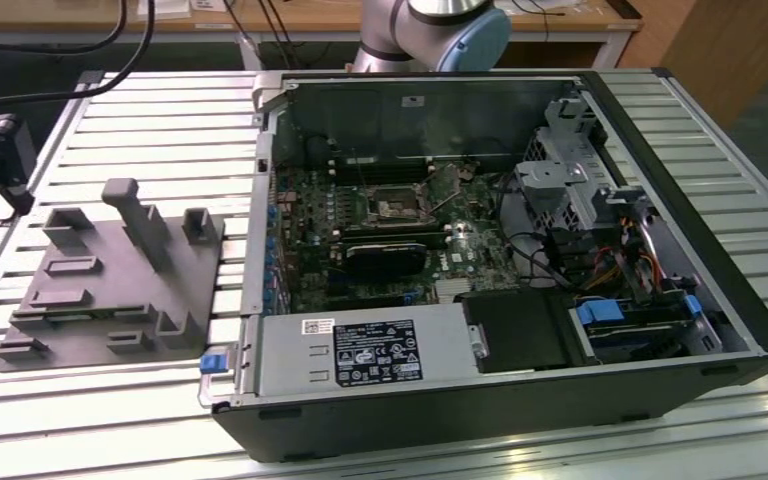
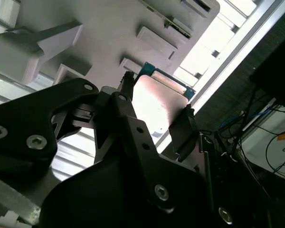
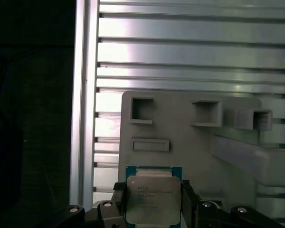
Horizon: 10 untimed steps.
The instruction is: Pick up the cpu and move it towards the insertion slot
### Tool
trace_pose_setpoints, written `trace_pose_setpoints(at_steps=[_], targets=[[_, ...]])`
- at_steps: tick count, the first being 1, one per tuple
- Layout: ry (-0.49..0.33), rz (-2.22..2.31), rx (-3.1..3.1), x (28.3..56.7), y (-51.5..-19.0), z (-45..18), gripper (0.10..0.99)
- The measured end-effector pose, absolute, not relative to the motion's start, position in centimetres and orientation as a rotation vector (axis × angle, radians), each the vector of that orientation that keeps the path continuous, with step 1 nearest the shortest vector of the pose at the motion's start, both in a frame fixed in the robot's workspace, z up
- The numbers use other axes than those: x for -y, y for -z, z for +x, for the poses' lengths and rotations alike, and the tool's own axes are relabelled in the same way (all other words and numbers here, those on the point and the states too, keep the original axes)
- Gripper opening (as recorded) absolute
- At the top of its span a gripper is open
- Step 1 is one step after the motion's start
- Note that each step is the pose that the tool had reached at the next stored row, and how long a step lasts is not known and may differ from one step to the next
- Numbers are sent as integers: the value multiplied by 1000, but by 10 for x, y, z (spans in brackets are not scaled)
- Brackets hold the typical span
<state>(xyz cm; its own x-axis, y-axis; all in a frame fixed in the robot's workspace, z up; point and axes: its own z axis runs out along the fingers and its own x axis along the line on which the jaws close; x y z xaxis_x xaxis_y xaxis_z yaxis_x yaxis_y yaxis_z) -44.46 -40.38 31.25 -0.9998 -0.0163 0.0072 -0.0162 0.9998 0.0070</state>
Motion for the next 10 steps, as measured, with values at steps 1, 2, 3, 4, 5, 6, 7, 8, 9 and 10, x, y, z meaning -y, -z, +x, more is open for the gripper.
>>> trace_pose_setpoints(at_steps=[1, 2, 3, 4, 5, 6, 7, 8, 9, 10], targets=[[11, 25, 3134, 404, -314, -445, 545], [11, 25, 3134, 404, -316, -445, 545], [11, 25, 3134, 404, -317, -445, 545], [12, 25, 3134, 404, -319, -445, 545], [12, 25, 3134, 404, -320, -445, 545], [12, 25, 3134, 404, -322, -445, 545], [12, 25, 3134, 404, -323, -445, 545], [12, 25, 3134, 404, -325, -445, 545], [12, 25, 3134, 404, -326, -445, 545], [12, 25, 3134, 404, -328, -445, 545]])
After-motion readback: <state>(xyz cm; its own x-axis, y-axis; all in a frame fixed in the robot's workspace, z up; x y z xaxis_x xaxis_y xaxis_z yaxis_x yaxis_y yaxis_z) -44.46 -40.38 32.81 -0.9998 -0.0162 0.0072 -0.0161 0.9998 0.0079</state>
